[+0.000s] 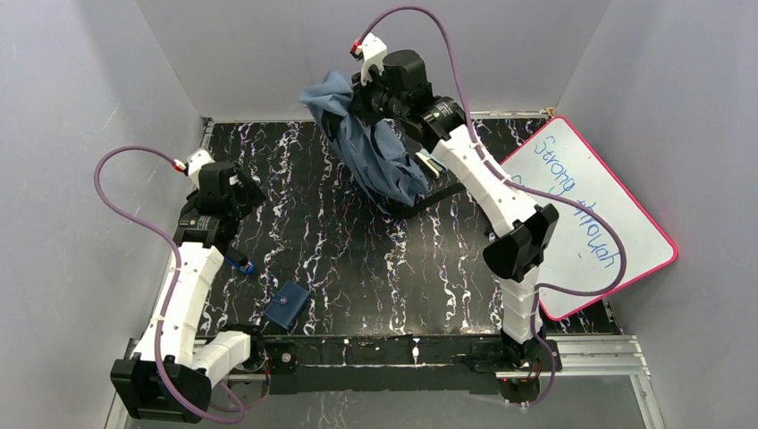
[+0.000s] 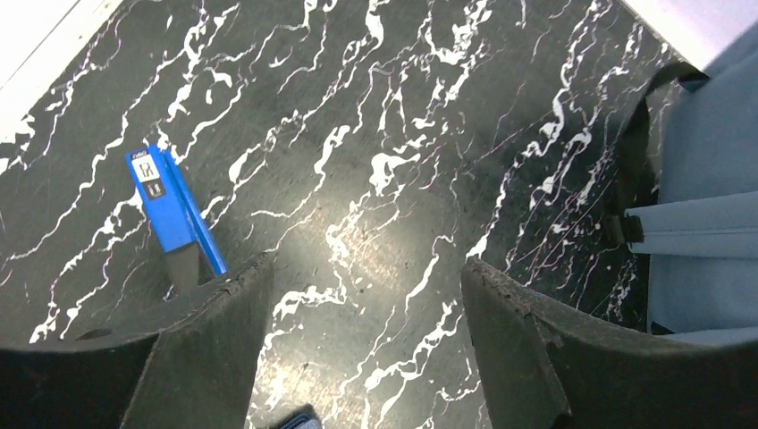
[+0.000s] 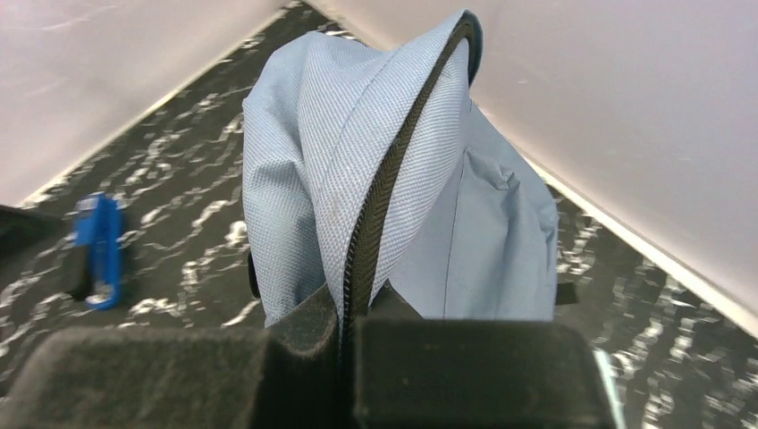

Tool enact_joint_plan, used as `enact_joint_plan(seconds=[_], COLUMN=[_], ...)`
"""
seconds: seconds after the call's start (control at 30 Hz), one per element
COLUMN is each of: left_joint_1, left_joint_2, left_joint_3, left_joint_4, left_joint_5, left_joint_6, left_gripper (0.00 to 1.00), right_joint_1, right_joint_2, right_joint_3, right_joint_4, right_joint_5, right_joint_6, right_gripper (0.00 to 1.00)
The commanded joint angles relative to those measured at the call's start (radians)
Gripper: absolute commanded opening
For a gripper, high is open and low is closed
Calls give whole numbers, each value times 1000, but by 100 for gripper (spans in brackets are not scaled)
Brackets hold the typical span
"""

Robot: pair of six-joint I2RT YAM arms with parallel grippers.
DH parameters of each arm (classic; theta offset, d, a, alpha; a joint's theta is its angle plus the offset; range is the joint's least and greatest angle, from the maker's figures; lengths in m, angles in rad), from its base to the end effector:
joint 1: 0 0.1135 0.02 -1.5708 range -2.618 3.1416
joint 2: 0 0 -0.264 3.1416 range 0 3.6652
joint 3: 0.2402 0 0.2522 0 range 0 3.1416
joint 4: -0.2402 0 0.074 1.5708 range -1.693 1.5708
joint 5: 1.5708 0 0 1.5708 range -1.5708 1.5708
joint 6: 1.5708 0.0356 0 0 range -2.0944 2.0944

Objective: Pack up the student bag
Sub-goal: Adjust the student bag at the center of the board.

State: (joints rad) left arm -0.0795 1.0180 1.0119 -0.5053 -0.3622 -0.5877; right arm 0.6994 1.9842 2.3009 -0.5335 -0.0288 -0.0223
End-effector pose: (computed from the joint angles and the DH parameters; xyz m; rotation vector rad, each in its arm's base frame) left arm 0.2206 -0.0049 0.3442 -0.7226 1.9145 -0.0381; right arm 0.3415 0.2887 0.4650 -0.6610 1.6920 0.5095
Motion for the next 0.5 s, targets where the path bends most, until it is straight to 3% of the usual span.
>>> enact_joint_plan(seconds=[0.0,0.2,0.47], left_joint_1=[7,7,7], left_joint_2=[-46,-57,-67], left_joint_3=[-16,-19,22], left_joint_4=[-20,-32,-33], left_joint_5=[-25,-49,-73], left_joint_6=[-24,-17,8], left_gripper=[74,74,74], right_joint_1=[39,144,204], right_joint_2=[-32,29,-18], right_joint_3=[135,225,78], right_joint_4=[299,414,664], right_joint_5=[-194,-232,-182], right_joint_6=[176,278,524], right_gripper=[0,0,0])
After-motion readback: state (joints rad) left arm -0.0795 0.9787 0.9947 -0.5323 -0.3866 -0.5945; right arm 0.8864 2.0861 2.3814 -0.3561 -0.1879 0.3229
